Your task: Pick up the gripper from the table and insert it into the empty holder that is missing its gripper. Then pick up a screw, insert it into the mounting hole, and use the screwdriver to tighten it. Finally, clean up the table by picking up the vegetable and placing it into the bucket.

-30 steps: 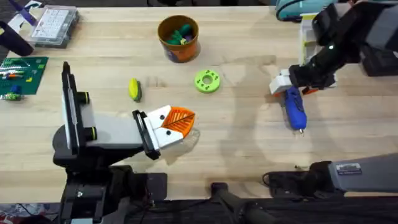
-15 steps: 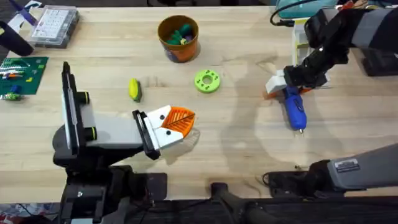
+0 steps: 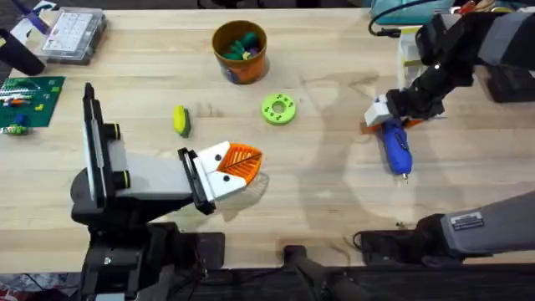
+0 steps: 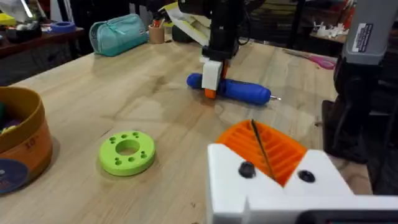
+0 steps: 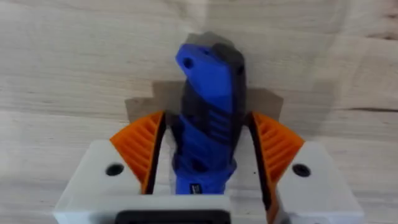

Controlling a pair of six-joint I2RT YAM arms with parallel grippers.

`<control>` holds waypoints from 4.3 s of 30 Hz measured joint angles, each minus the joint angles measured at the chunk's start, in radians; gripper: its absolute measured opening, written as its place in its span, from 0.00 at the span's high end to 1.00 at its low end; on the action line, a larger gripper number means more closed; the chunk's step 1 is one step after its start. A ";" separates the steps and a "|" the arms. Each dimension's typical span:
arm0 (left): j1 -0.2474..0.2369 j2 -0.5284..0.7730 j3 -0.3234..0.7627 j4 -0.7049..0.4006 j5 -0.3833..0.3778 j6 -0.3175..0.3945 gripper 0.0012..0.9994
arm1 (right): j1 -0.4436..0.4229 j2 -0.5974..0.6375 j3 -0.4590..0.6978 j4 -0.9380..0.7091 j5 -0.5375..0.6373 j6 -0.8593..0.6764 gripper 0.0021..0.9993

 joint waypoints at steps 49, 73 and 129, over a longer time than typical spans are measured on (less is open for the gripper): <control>0.000 0.000 0.000 0.000 0.000 0.000 0.99 | 0.111 -0.125 0.641 0.266 -0.473 0.013 0.98; 0.000 0.000 0.000 0.000 0.000 0.000 0.99 | 0.445 -0.314 0.603 0.664 -0.768 0.126 0.98; 0.000 0.000 0.000 0.000 0.000 0.000 0.99 | 0.717 -0.313 0.210 1.303 -1.222 0.249 0.98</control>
